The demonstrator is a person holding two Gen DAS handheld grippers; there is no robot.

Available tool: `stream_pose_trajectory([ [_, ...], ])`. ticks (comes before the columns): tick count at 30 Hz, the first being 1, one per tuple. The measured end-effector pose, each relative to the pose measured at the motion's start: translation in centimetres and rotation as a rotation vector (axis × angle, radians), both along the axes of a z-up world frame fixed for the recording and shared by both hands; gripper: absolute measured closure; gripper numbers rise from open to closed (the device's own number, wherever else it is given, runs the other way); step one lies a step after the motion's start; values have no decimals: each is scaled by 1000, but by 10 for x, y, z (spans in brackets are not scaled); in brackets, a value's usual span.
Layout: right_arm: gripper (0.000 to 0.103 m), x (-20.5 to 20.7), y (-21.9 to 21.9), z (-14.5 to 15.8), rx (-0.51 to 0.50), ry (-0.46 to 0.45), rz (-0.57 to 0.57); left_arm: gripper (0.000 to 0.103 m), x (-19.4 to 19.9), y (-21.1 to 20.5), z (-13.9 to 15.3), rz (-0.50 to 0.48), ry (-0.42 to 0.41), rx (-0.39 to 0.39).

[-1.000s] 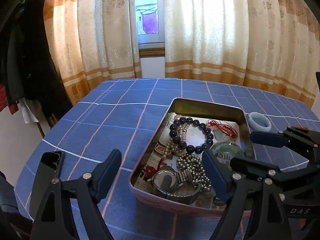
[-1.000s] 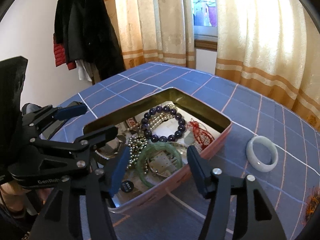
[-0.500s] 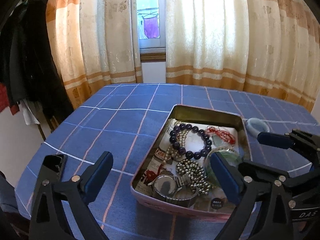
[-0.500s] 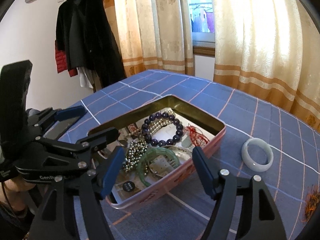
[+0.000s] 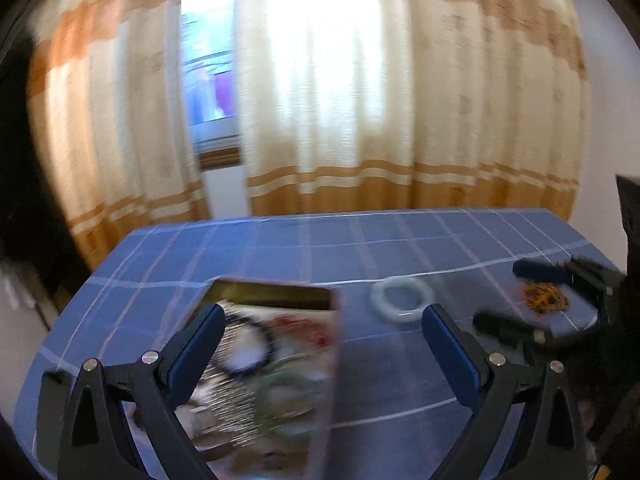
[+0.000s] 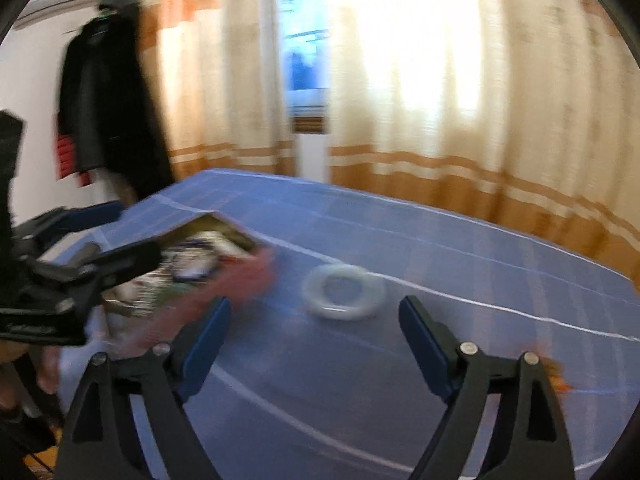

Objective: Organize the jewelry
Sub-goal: 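Move both open tools from the tin toward the remaining jewelry, then grasp the white jade bangle with the left tool while the right tool grasps the wooden bead strand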

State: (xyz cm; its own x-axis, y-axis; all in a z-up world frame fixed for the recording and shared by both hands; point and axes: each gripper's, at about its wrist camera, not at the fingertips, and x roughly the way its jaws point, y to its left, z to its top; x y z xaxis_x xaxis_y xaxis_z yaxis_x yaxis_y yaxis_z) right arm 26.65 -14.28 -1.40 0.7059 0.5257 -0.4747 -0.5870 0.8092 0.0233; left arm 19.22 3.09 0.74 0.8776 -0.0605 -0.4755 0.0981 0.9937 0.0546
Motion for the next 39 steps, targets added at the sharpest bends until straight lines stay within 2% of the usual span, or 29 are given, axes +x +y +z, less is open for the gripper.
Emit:
stream_pose_trajectory([
  [3, 13, 25, -47, -1, 1, 20, -148, 4, 16, -37, -3, -47, 1, 46],
  [5, 9, 43, -80, -5, 12, 44, -246, 4, 36, -60, -11, -76, 35, 62],
  [7, 8, 57, -103, -9, 23, 67, -312, 4, 53, -74, -19, -89, 75, 68],
  [11, 7, 73, -132, -21, 82, 118, -370, 4, 94, -88, -44, -80, 178, 83],
  [13, 7, 79, -136, -29, 106, 155, -368, 4, 108, -91, -53, -96, 227, 68],
  [15, 7, 84, -134, -34, 76, 190, -376, 4, 118, -95, -63, -87, 265, 90],
  [19, 7, 79, -135, -33, 61, 185, -365, 4, 128, -102, -79, -82, 306, 127],
  [21, 7, 78, -138, -35, 47, 178, -371, 4, 133, -101, -82, -83, 332, 112],
  [24, 7, 76, -138, -36, 8, 162, -394, 4, 137, -96, -81, -89, 337, 73],
  [26, 7, 75, -140, -37, -11, 151, -409, 4, 141, -96, -83, -88, 347, 73],
  [32, 7, 78, -138, -43, -54, 192, -406, 5, 145, -97, -82, -99, 348, 64],
  [34, 7, 80, -138, -45, -59, 211, -404, 13, 146, -96, -81, -100, 339, 68],
  [35, 7, 81, -138, -46, -61, 225, -404, 25, 144, -96, -80, -101, 329, 79],
  [36, 7, 82, -139, -48, -60, 239, -402, 29, 143, -96, -80, -105, 322, 84],
  [39, 10, 87, -138, -53, -73, 283, -387, 29, 142, -96, -79, -123, 321, 75],
])
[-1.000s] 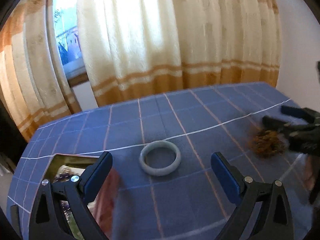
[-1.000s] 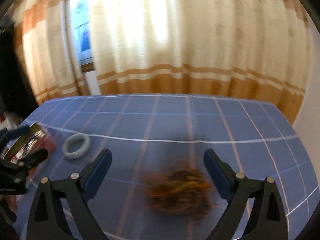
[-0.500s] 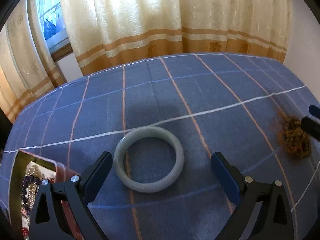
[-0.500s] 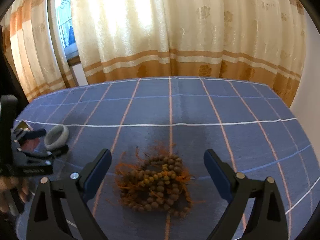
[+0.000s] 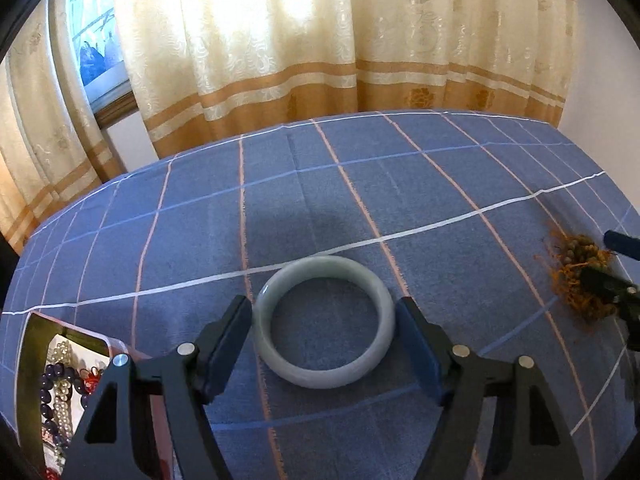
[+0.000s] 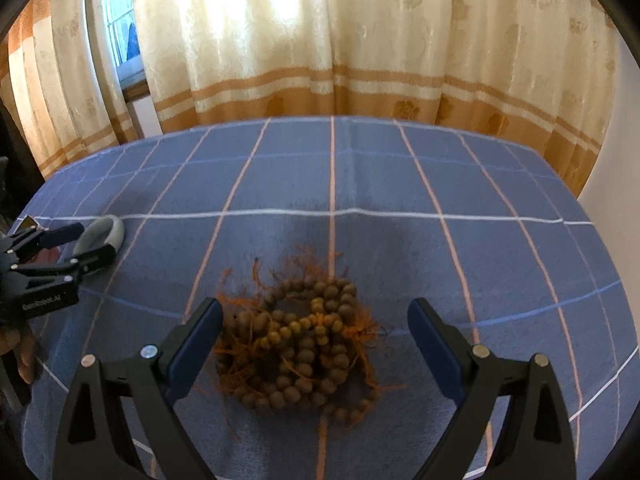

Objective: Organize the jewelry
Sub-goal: 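Grasp the white jade bangle with the left tool while the right tool grasps the wooden bead strand, then carry the white bangle and wooden beads over the pink tin and open both tools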

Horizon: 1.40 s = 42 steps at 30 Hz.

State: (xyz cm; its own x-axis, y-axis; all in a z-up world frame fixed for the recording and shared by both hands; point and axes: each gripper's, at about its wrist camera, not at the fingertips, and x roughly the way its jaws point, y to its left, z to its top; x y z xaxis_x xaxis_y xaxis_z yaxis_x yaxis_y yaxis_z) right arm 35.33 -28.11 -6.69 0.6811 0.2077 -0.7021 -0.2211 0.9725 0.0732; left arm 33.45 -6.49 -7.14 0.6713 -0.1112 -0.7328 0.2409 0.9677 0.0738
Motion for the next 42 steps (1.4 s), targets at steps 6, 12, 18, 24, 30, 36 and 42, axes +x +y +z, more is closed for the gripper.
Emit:
stream_pose_trajectory([
  [6, 44, 3, 4, -6, 6, 40, 41, 29, -4, 2, 2, -9, -5, -19],
  [12, 60, -6, 4, -2, 11, 1, 49, 70, -12, 6, 5, -26, -20, -51],
  [18, 60, -6, 4, 0, 21, -5, 49, 70, -7, 15, 2, 3, 10, -94],
  [24, 60, -7, 7, 1, 15, -2, 60, 69, -6, 10, 0, -33, 33, -98],
  [30, 60, -8, 8, 1, 15, -7, 68, 89, -8, -5, -4, -84, 42, -46],
  [36, 61, -17, 13, 5, 22, -51, 100, 92, -23, -8, 4, -72, -27, -5],
  [42, 61, -27, 24, 14, 33, -119, 133, 92, -43, 4, 22, -52, -113, -41],
])
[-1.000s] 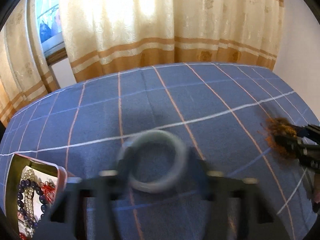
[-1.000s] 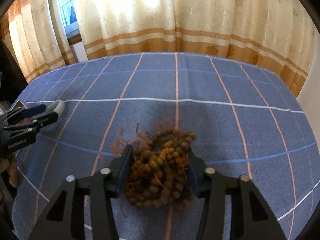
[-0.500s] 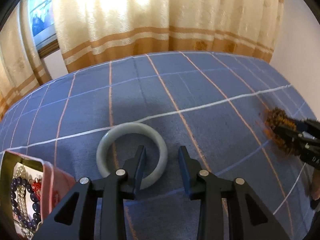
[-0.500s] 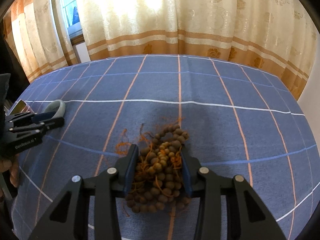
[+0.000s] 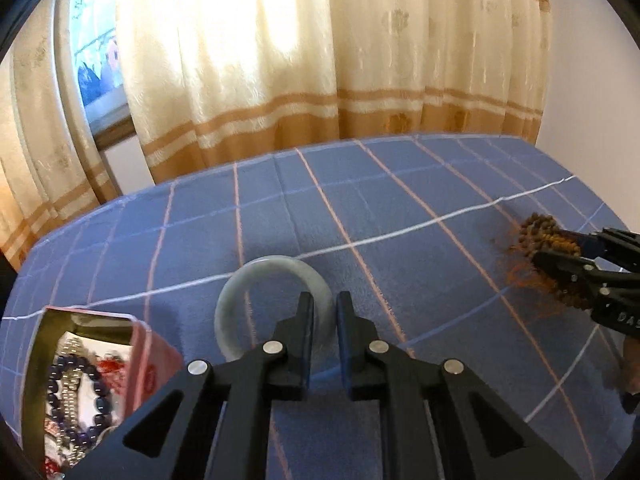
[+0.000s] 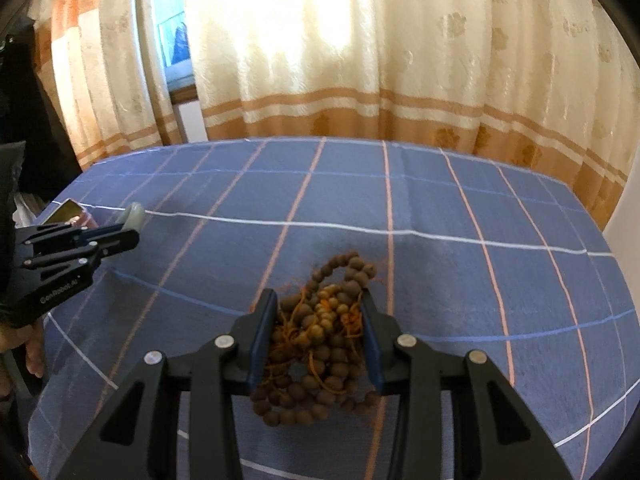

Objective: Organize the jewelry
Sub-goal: 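Carry the white bangle and wooden beads over the pink tin and open both tools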

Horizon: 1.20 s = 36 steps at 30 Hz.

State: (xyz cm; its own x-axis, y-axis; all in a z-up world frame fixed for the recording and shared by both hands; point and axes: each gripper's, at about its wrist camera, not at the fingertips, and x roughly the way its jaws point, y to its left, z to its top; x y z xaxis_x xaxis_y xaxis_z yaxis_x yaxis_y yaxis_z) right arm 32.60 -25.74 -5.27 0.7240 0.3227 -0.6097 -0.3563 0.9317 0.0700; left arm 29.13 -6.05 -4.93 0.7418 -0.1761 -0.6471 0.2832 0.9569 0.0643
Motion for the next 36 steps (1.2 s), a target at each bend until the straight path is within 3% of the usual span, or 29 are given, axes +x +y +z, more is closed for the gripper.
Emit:
stream_pose_trajectory([
  [8, 61, -15, 26, 15, 40, -76, 67, 92, -38, 10, 35, 8, -123, -4],
  [23, 61, -45, 91, 74, 79, -215, 212, 92, -90, 56, 78, 38, -234, -22],
  [30, 61, -46, 139, 88, 117, -228, 308, 92, -96, 99, 85, 120, -255, -10],
  [36, 61, -47, 195, 85, 130, -215, 409, 92, -93, 148, 71, 219, -223, -9],
])
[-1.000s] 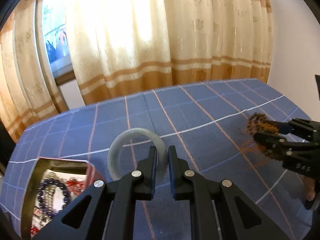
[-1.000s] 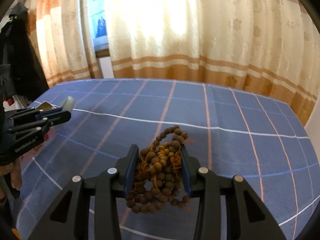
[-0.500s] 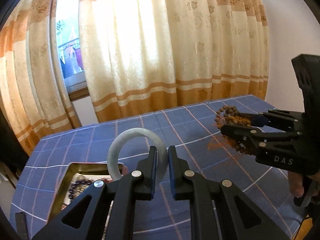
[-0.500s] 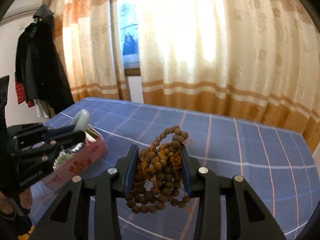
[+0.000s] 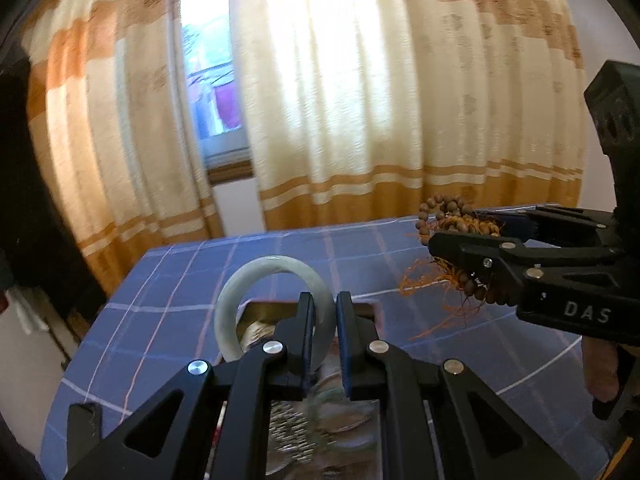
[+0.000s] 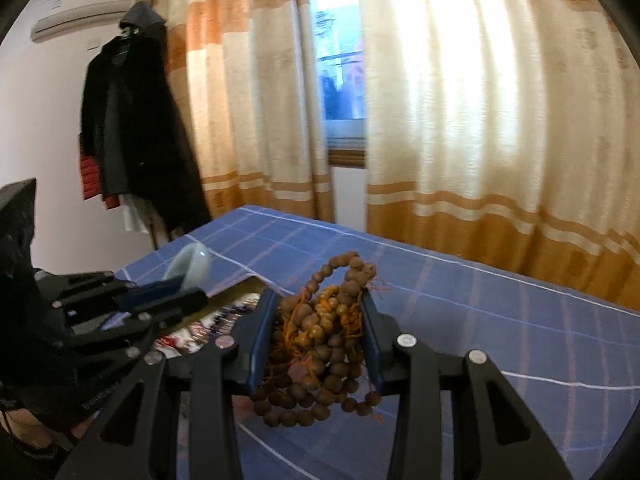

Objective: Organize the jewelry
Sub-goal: 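Carry the white bangle and wooden beads over the pink tin and open both tools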

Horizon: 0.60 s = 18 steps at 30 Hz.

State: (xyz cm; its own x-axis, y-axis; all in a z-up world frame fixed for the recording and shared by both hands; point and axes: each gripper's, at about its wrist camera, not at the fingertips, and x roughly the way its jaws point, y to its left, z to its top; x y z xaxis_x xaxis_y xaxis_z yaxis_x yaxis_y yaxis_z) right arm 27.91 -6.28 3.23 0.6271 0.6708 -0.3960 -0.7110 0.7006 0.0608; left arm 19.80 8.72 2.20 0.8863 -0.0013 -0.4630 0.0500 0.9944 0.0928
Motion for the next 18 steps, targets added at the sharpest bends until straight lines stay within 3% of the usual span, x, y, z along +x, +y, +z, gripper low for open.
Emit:
stream_pose_trajectory([
  [8, 61, 2, 60, -31, -53, 44, 81, 92, 8, 42, -32, 63, 73, -31],
  [13, 61, 5, 74, -55, -116, 89, 89, 92, 13, 49, -49, 56, 114, -47],
  [18, 61, 6, 79, -69, -166, 131, 114, 92, 11, 49, -51, 64, 103, -44],
])
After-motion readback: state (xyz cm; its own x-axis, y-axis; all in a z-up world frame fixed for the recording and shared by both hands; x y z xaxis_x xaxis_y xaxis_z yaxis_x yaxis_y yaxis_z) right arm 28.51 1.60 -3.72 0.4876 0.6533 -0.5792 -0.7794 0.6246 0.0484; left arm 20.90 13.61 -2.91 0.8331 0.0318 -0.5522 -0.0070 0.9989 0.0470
